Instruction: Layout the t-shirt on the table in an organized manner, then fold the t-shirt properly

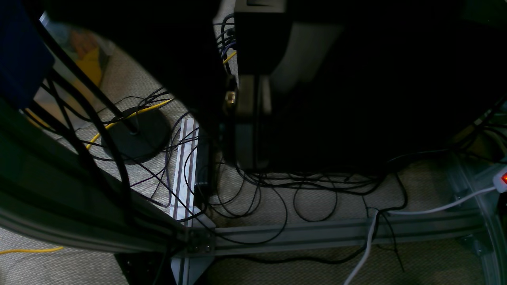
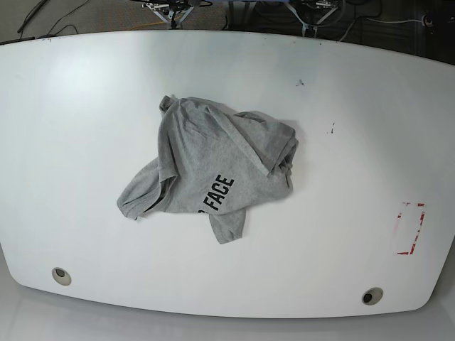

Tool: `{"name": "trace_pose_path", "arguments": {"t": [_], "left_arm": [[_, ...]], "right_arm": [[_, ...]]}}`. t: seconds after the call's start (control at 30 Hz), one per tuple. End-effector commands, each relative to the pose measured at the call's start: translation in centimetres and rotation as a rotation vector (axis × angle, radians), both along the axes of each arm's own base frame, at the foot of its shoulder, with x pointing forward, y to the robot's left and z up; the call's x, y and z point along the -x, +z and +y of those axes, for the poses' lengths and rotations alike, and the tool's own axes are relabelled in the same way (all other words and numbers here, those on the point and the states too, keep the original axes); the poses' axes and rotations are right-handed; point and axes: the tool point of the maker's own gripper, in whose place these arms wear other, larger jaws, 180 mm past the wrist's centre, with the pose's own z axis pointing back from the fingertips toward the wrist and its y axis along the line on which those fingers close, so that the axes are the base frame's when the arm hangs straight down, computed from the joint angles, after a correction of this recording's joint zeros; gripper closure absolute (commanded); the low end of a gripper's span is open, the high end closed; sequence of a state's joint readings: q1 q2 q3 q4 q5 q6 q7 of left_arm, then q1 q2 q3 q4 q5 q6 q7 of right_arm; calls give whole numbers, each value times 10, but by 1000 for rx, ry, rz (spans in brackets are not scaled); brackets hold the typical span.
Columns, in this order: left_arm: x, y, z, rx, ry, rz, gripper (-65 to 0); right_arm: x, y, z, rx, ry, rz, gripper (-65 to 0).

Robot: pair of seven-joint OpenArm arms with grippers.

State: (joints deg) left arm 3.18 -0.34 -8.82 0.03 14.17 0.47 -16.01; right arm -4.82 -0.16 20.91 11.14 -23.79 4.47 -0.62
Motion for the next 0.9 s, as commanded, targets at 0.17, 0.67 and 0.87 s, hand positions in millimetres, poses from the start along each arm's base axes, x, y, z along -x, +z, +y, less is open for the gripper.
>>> {"name": "trace_pose_path", "arguments": {"t": [0.17, 0.67, 0.87], "left_arm": [[2, 0, -1, 0, -7, -3, -9], [-2, 0, 1, -5, -3, -9, -7], [-1, 0, 1, -4, -1, -7, -7]], "right_arm": [[-2, 0, -2, 3, -2, -3, -2], [-1, 0, 0, 0, -2, -1, -1], [-1, 0, 0, -1, -3, -1, -1]]}}
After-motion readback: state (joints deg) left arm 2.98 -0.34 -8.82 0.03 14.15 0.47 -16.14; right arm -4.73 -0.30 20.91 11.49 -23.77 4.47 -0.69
